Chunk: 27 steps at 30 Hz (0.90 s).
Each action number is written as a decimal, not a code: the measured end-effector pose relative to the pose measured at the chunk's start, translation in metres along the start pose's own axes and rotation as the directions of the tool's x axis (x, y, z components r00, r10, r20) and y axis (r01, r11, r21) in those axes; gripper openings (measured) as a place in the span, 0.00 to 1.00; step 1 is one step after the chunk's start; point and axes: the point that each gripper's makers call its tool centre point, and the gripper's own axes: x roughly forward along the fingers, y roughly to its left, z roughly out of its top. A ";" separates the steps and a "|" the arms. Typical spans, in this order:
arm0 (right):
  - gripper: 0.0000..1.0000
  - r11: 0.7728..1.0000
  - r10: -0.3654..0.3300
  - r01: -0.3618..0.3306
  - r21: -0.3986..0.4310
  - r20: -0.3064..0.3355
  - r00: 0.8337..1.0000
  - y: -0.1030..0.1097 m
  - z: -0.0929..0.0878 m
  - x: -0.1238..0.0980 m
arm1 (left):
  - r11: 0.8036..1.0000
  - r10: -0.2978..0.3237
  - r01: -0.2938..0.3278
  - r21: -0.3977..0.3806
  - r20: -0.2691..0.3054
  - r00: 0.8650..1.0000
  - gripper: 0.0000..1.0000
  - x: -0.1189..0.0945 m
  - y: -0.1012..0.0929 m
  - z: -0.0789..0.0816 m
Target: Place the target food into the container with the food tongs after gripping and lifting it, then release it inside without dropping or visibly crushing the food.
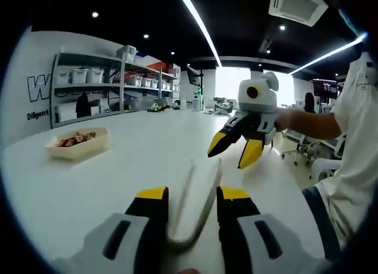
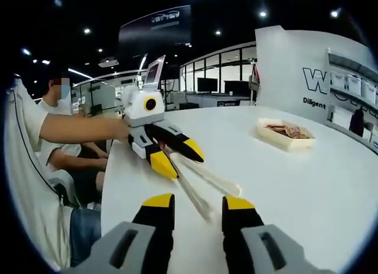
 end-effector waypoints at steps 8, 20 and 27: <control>0.32 0.999 -0.048 0.047 0.022 0.067 0.997 -0.012 0.016 -0.011 | 0.994 0.099 -0.099 0.037 0.004 0.995 0.36 -0.021 0.002 0.011; 0.63 0.988 -0.154 0.153 0.038 0.049 0.987 -0.023 0.024 -0.016 | 0.976 0.208 -0.201 0.078 -0.098 0.973 0.43 -0.032 -0.011 0.010; 0.73 0.975 -0.211 0.214 -0.056 0.063 0.976 -0.024 0.026 -0.019 | 0.954 0.300 -0.299 0.025 -0.117 0.947 0.55 -0.042 0.002 0.007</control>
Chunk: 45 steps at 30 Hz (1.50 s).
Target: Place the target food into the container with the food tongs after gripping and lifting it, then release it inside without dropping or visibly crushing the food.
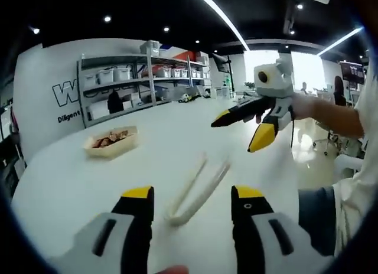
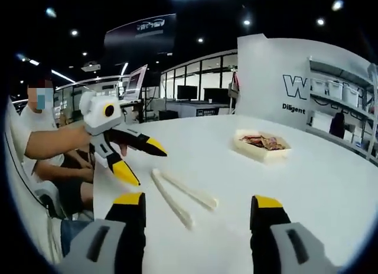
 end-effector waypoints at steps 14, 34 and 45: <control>0.99 0.991 -0.024 0.027 0.128 -0.029 0.999 0.004 -0.005 -0.007 | 0.974 0.160 -0.162 -0.156 -0.025 0.987 0.82 -0.018 0.017 -0.009; 1.00 0.970 -0.111 0.130 0.208 -0.101 0.989 0.013 -0.016 -0.021 | 0.941 0.287 -0.298 -0.159 -0.090 0.954 0.94 -0.036 0.015 -0.014; 0.99 0.964 -0.147 0.176 0.201 -0.148 0.978 0.011 -0.027 -0.026 | 0.935 0.284 -0.300 -0.191 -0.107 0.953 0.97 -0.043 0.014 -0.014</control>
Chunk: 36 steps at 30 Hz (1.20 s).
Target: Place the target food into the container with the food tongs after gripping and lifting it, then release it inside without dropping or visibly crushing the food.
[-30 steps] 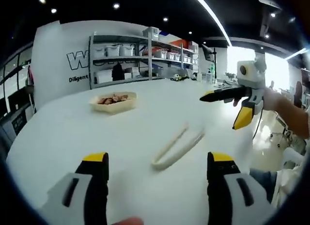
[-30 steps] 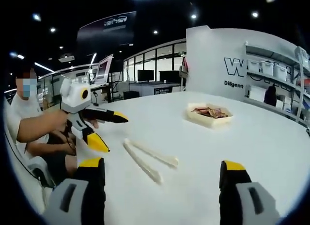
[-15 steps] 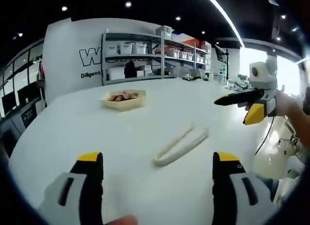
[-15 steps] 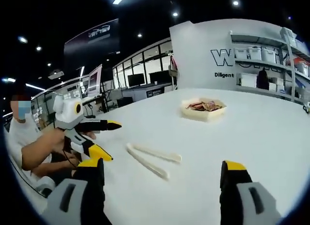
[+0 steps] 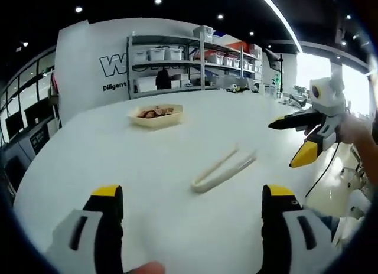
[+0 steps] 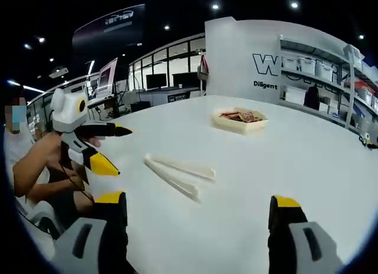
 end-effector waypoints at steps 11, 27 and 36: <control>0.99 1.000 -0.011 0.011 0.017 0.006 1.000 -0.007 -0.003 -0.005 | 1.000 0.007 -0.007 0.003 -0.019 1.000 0.95 -0.003 -0.003 -0.002; 0.99 1.000 -0.011 0.011 0.016 0.024 1.000 -0.007 -0.004 -0.010 | 0.998 0.022 -0.022 -0.055 -0.001 1.000 0.93 -0.008 0.002 -0.011; 0.99 1.000 -0.022 0.022 0.012 0.026 0.999 -0.010 -0.001 -0.007 | 0.999 0.028 -0.028 -0.033 -0.006 1.000 0.96 -0.009 0.002 -0.012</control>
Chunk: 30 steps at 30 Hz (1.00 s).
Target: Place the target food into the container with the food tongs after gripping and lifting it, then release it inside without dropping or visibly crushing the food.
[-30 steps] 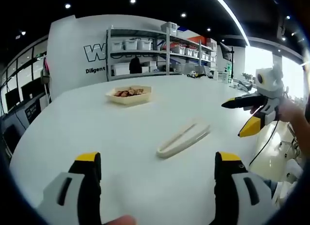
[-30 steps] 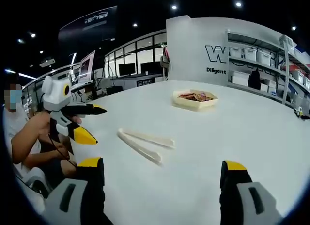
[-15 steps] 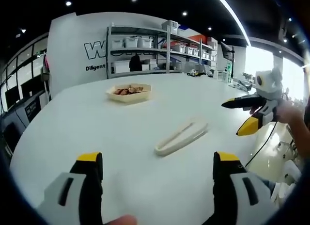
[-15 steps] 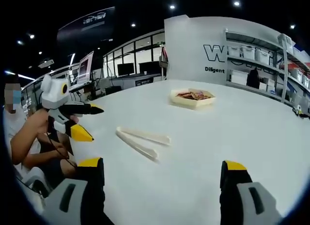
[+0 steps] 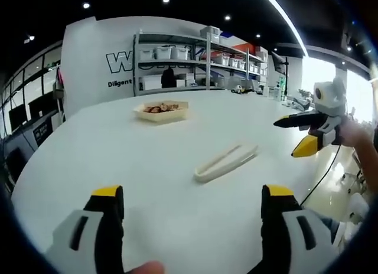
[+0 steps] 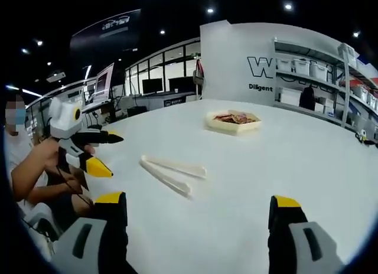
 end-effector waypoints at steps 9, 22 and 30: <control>0.99 1.000 0.002 -0.001 -0.020 0.014 1.000 0.006 0.006 0.001 | 1.000 0.017 -0.017 -0.018 0.022 1.000 0.97 -0.003 0.003 0.003; 0.99 1.000 0.020 -0.020 -0.003 0.018 1.000 0.009 -0.006 0.006 | 0.999 0.027 -0.026 -0.027 0.032 0.999 0.96 0.001 0.003 0.005; 0.99 0.999 0.041 -0.041 0.033 0.018 0.999 0.010 -0.001 0.006 | 0.998 0.037 -0.035 -0.046 0.032 0.999 0.96 -0.001 0.007 0.008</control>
